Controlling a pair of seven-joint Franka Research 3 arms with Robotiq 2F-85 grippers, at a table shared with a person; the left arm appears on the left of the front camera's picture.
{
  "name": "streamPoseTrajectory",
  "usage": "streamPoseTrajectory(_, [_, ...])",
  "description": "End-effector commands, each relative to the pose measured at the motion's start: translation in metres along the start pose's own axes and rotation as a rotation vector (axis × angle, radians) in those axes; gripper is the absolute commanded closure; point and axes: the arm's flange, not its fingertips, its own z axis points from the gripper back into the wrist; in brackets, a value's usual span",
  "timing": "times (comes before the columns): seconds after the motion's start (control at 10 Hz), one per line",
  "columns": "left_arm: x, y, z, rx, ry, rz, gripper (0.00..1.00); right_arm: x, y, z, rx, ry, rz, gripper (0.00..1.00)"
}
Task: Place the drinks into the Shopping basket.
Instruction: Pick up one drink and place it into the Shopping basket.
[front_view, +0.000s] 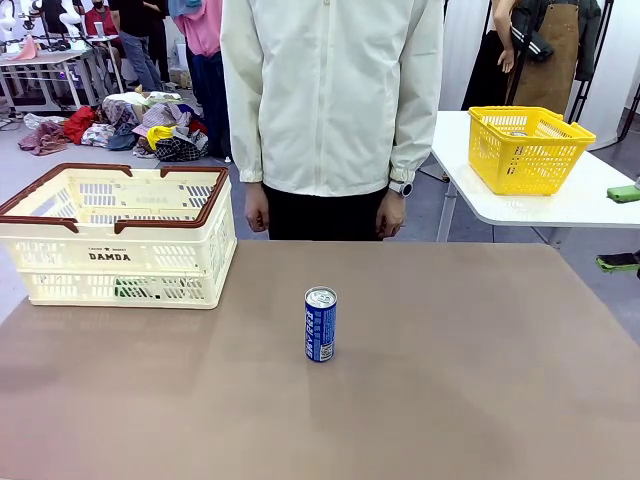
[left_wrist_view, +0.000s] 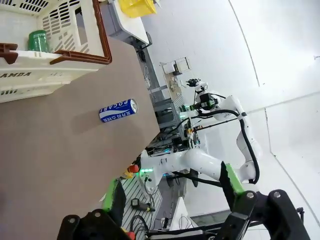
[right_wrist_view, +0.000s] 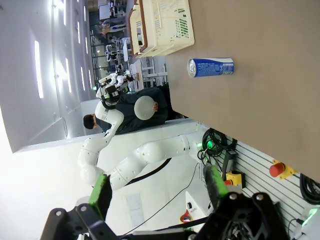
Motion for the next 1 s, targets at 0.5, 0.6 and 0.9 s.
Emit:
streamPoseTrajectory(0.5, [0.000, -0.004, 0.000, -0.021, -0.012, 0.016, 0.00, -0.001, 0.004, 0.002, 0.006, 0.004, -0.001, 0.00])
streamPoseTrajectory(0.6, [0.000, -0.004, 0.000, -0.021, -0.012, 0.016, 0.00, -0.001, 0.004, 0.002, 0.006, 0.004, -0.001, 0.00])
streamPoseTrajectory(0.9, [-0.003, -0.025, -0.017, 0.147, -0.002, 0.149, 0.00, -0.001, 0.004, 0.002, 0.006, 0.004, -0.001, 0.00])
